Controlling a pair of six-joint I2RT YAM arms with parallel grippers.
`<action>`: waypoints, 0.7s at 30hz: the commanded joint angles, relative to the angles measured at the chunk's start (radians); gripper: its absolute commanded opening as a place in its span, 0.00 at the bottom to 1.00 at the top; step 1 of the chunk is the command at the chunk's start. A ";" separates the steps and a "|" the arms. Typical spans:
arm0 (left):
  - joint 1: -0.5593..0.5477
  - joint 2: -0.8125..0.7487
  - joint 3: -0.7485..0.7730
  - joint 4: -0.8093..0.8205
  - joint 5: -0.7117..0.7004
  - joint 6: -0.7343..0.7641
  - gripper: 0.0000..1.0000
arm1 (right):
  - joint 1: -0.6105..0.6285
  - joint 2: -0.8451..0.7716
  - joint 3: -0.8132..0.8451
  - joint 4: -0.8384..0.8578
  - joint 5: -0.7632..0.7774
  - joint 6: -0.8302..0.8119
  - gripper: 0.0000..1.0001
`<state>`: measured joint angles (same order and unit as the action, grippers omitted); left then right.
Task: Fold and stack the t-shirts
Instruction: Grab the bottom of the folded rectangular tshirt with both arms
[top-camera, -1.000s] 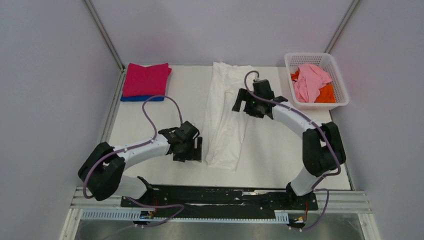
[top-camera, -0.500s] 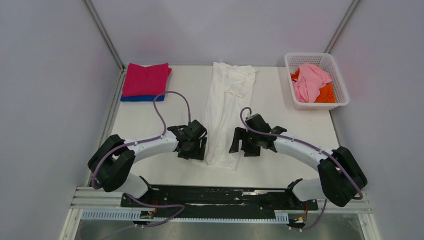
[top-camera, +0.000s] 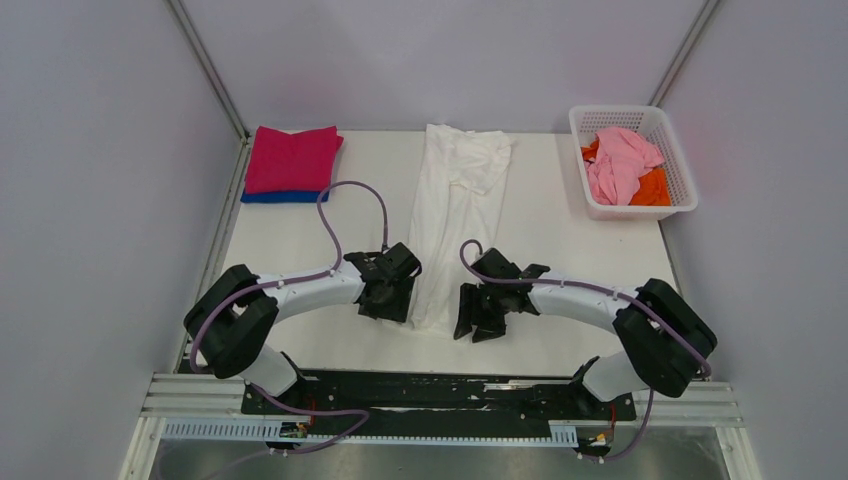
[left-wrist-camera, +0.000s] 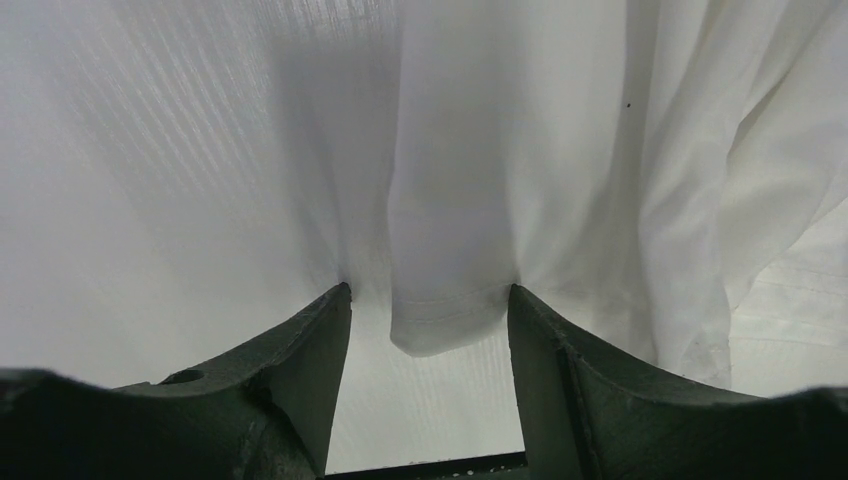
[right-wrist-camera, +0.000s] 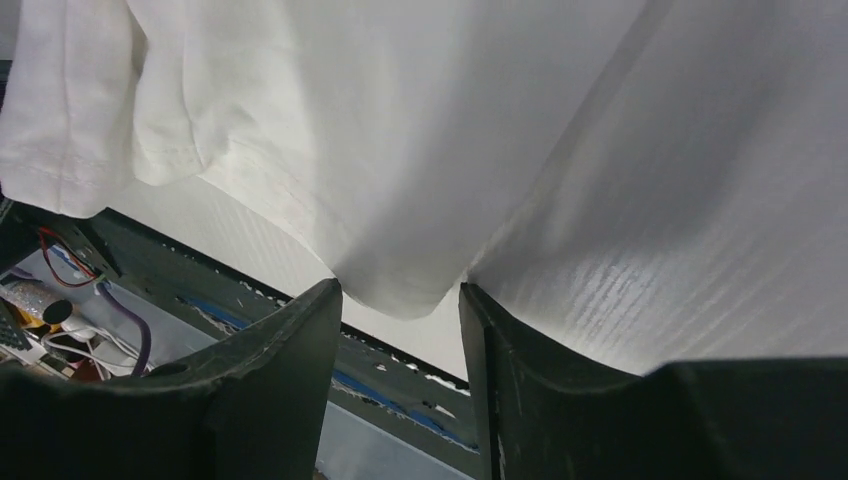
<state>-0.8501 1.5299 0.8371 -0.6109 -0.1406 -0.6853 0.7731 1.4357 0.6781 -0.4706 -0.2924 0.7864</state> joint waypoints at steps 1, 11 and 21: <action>-0.006 0.043 -0.029 -0.017 -0.017 -0.008 0.65 | 0.024 0.051 0.029 0.030 0.020 0.046 0.50; -0.005 0.046 -0.043 -0.056 -0.056 -0.018 0.51 | 0.025 0.060 -0.036 0.030 0.064 0.073 0.05; -0.006 0.031 -0.065 -0.086 -0.060 -0.033 0.19 | 0.026 0.020 -0.110 0.044 0.058 0.074 0.00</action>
<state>-0.8574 1.5295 0.8330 -0.5968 -0.1429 -0.7158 0.7910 1.4528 0.6342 -0.3737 -0.3054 0.8707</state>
